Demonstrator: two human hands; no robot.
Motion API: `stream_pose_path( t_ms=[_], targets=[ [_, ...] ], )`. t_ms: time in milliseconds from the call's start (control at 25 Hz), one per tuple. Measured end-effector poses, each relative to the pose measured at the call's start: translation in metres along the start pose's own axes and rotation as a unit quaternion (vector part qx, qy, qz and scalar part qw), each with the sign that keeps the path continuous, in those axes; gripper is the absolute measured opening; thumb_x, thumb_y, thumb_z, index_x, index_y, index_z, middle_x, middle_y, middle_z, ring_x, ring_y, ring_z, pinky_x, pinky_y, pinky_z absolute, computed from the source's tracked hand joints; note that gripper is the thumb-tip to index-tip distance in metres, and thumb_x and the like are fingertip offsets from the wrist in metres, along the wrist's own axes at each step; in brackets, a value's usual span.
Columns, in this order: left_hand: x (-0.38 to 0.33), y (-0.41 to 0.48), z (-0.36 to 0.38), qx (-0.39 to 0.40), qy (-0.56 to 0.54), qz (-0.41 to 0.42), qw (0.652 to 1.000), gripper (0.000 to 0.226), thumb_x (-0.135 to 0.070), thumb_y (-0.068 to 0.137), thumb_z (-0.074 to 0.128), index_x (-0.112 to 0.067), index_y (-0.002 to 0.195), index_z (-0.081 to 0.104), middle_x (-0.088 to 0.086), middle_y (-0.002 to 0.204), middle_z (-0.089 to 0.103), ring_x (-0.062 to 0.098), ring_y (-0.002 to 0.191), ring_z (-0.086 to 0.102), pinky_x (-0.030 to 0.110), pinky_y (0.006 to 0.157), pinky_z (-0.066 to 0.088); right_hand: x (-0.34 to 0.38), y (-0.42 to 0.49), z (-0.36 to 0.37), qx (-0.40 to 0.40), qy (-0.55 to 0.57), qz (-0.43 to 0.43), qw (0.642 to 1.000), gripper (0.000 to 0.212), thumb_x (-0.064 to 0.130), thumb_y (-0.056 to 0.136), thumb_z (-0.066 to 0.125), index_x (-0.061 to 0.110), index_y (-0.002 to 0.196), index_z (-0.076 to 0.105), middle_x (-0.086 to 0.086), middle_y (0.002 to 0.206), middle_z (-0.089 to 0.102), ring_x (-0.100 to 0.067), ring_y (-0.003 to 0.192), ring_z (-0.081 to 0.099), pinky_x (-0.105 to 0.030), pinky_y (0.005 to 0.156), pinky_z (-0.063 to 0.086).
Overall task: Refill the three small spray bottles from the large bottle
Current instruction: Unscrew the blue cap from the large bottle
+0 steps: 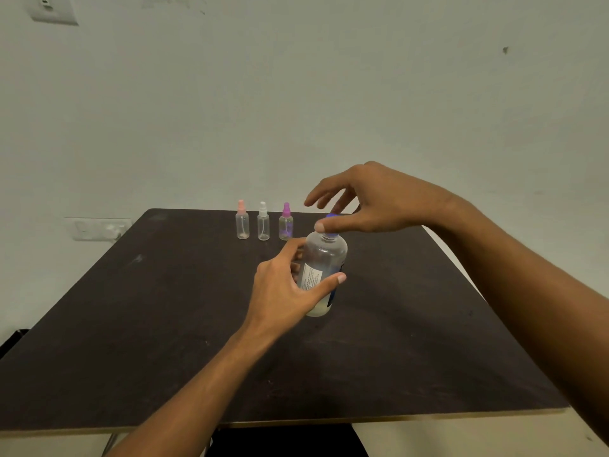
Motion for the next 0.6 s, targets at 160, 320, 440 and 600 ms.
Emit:
stream_pose_path(
  t_ms=[160, 320, 440, 600],
  targets=[
    [-0.001, 0.0, 0.001, 0.005, 0.001, 0.004, 1.0, 0.082, -0.072, 0.072, 0.078, -0.03, 0.139, 0.055, -0.009, 0.131, 0.069, 0.007, 0.107, 0.066, 0.025, 0.092, 0.057, -0.007, 0.001, -0.002, -0.003, -0.026, 0.028, 0.999, 0.029, 0.056, 0.087, 0.077, 0.03, 0.099, 0.081, 0.015, 0.085, 0.077, 0.006, 0.068, 0.071, -0.015, 0.064, 0.056],
    [0.002, 0.0, 0.004, 0.009, 0.005, 0.0, 1.0, 0.083, -0.071, 0.073, 0.079, -0.028, 0.14, 0.055, -0.007, 0.131, 0.07, 0.011, 0.11, 0.068, 0.03, 0.094, 0.059, -0.003, -0.004, 0.001, 0.039, -0.011, 0.003, 0.999, 0.018, 0.038, 0.089, 0.082, 0.036, 0.107, 0.079, 0.019, 0.1, 0.077, 0.007, 0.09, 0.071, -0.018, 0.081, 0.059],
    [0.002, 0.0, 0.006, 0.013, 0.003, 0.005, 1.0, 0.084, -0.072, 0.072, 0.078, -0.029, 0.141, 0.055, -0.008, 0.131, 0.07, 0.01, 0.109, 0.068, 0.027, 0.093, 0.058, -0.005, -0.008, 0.002, 0.045, 0.005, 0.002, 0.999, 0.023, 0.027, 0.091, 0.082, 0.034, 0.113, 0.079, 0.015, 0.112, 0.077, 0.002, 0.097, 0.071, -0.026, 0.09, 0.062],
    [0.002, 0.0, 0.011, 0.019, -0.004, 0.003, 1.0, 0.084, -0.074, 0.071, 0.077, -0.031, 0.14, 0.054, -0.01, 0.13, 0.069, 0.007, 0.108, 0.066, 0.02, 0.089, 0.055, -0.009, -0.012, 0.003, 0.045, 0.007, 0.002, 0.999, 0.025, 0.023, 0.091, 0.081, 0.031, 0.114, 0.079, 0.013, 0.113, 0.077, 0.001, 0.099, 0.072, -0.028, 0.092, 0.062]
  ],
)
Point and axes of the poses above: each hand's wrist, its own y-axis towards the middle knuckle, its own z-axis out of the palm, x = y × z, the point moved 9 cm from there along y, towards the middle knuckle
